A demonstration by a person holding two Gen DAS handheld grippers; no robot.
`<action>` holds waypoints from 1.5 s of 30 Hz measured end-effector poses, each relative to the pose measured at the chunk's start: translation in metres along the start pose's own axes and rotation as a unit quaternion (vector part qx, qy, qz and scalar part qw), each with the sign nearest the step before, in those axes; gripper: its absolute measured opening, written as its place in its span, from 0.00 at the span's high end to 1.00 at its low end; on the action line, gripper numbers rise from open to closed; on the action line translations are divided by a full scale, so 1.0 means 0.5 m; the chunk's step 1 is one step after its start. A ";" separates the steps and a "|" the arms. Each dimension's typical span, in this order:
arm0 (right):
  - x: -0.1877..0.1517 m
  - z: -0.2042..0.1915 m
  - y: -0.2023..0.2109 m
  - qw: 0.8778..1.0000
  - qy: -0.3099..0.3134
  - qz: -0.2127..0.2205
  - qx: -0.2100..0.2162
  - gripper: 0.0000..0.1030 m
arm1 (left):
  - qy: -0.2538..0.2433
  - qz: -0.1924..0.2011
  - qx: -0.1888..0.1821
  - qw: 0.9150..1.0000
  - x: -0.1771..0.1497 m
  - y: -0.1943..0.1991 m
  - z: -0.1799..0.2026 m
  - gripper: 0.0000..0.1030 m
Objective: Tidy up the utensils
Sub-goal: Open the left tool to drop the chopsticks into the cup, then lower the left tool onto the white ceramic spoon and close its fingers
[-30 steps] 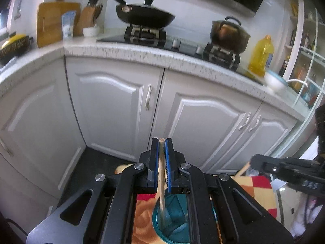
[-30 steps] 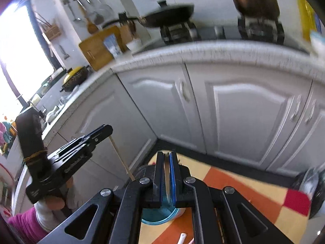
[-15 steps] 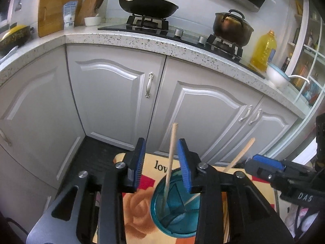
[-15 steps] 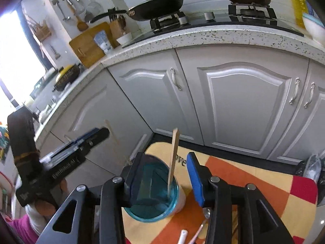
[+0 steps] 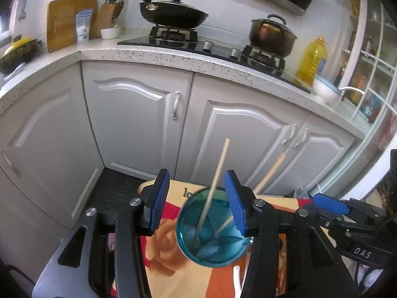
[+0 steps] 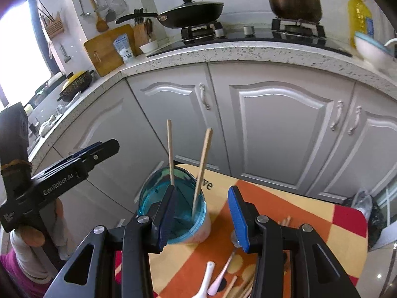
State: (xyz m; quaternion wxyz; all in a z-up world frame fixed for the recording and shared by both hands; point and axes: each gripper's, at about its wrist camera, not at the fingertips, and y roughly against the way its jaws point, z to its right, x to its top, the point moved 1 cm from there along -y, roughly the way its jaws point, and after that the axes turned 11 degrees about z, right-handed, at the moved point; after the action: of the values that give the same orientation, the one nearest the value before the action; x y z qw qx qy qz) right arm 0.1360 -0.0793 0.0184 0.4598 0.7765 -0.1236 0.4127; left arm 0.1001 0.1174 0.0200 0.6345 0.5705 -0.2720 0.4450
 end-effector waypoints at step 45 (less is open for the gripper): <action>-0.242 0.132 0.176 0.990 -0.092 -0.023 -0.104 0.52 | -0.085 -0.096 -0.115 0.985 -0.198 0.054 0.182 0.56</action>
State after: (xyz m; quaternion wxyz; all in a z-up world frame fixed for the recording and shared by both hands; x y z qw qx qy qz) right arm 0.0445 -0.2042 -0.0347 0.5341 0.7617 -0.1903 0.3134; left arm 0.0461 0.0033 -0.0334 0.7103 0.5529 -0.3185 0.2972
